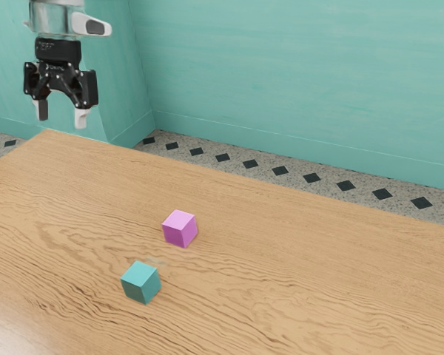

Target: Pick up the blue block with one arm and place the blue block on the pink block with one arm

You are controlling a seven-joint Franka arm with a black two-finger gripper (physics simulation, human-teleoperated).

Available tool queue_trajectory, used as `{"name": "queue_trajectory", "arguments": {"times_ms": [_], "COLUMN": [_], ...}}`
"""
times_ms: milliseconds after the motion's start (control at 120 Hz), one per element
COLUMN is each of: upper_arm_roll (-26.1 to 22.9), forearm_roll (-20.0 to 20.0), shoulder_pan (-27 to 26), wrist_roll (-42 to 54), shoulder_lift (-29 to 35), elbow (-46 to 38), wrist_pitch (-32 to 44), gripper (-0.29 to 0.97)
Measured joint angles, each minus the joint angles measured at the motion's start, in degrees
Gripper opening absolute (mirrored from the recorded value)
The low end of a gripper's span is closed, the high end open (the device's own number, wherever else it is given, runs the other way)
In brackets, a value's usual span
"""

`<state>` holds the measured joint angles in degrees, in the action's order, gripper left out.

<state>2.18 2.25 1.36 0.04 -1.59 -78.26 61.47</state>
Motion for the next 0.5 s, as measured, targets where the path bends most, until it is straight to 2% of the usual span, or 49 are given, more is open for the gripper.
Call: {"name": "queue_trajectory", "arguments": {"times_ms": [158, 225, 267, 308, 333, 358, 433, 500], "upper_arm_roll": [0.18, -0.48, -2.19, -7.14, -9.11, -9.70, -6.65, -4.49], "forearm_roll": [-0.21, -0.34, -1.25, -0.63, -0.10, 0.18, -0.08, 0.03], "shoulder_pan": [3.65, 5.51, 7.79, 9.44, 7.16, 4.56, 2.79, 2.59], "wrist_roll": [0.02, 0.00, -0.17, -0.70, -1.02, -1.42, -2.59, -3.48], "shoulder_lift": [0.09, 2.92, 5.94, 7.86, 9.45, 14.06, 28.28, 34.01], "elbow": [0.13, 5.51, 7.35, 5.82, 2.54, -5.37, -29.58, -46.01], "wrist_pitch": [9.34, 10.43, 10.34, 10.33, 10.63, 11.95, 17.14, 23.31], "gripper": [0.68, 0.68, 0.68, 0.68, 0.68, 0.68, 0.67, 0.68]}}
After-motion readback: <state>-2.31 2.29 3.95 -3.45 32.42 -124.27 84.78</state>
